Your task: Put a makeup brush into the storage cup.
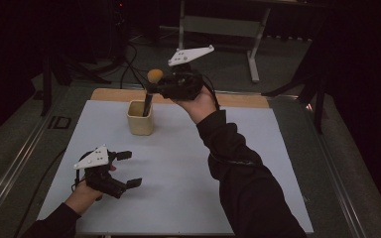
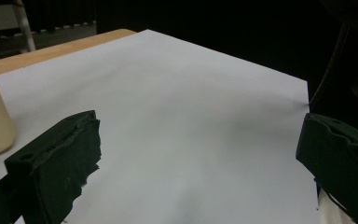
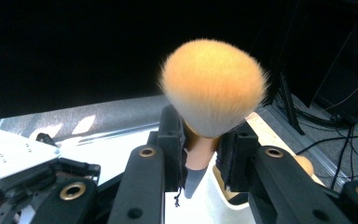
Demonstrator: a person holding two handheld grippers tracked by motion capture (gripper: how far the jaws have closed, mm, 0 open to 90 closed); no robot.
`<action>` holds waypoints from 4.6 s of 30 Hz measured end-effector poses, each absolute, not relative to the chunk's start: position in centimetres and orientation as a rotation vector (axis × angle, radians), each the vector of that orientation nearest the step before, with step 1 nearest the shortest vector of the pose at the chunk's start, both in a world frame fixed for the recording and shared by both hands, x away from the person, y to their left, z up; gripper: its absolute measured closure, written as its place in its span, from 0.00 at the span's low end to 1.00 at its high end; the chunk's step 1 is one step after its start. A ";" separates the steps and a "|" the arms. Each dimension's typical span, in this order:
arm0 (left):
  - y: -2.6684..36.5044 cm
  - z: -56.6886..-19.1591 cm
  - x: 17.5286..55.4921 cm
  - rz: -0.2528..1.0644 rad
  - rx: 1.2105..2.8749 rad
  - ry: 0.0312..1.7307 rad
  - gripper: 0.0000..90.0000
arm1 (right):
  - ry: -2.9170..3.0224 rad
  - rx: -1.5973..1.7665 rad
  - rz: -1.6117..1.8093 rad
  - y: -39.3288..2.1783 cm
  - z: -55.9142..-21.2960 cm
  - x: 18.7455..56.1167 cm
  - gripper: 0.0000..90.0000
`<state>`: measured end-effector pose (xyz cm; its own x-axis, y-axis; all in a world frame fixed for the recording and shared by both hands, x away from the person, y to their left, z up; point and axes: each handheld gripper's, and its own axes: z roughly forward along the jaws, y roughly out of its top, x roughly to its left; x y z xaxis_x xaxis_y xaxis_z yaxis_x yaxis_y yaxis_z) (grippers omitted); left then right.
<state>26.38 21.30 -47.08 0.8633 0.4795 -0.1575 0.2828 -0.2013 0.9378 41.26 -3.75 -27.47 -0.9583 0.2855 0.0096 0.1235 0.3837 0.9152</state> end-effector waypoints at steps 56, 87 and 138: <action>21.7 -47.5 26.3 0.183 1.796 0.560 0.00 | 2.484 0.624 1.459 2.7 -33.1 49.0 0.81; 21.5 -47.5 26.2 0.174 1.809 0.551 0.00 | 2.578 0.763 1.380 3.8 -34.2 49.8 0.28; 21.1 -47.3 26.0 0.188 1.811 0.544 0.00 | 2.509 0.728 1.506 -5.1 -33.8 45.0 0.15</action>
<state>25.95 21.06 -47.30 0.8786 0.4545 -0.1465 0.2677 -0.2147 0.9393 44.98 -5.15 -33.81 -0.8759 0.4631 0.1354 0.3372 0.3869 0.8582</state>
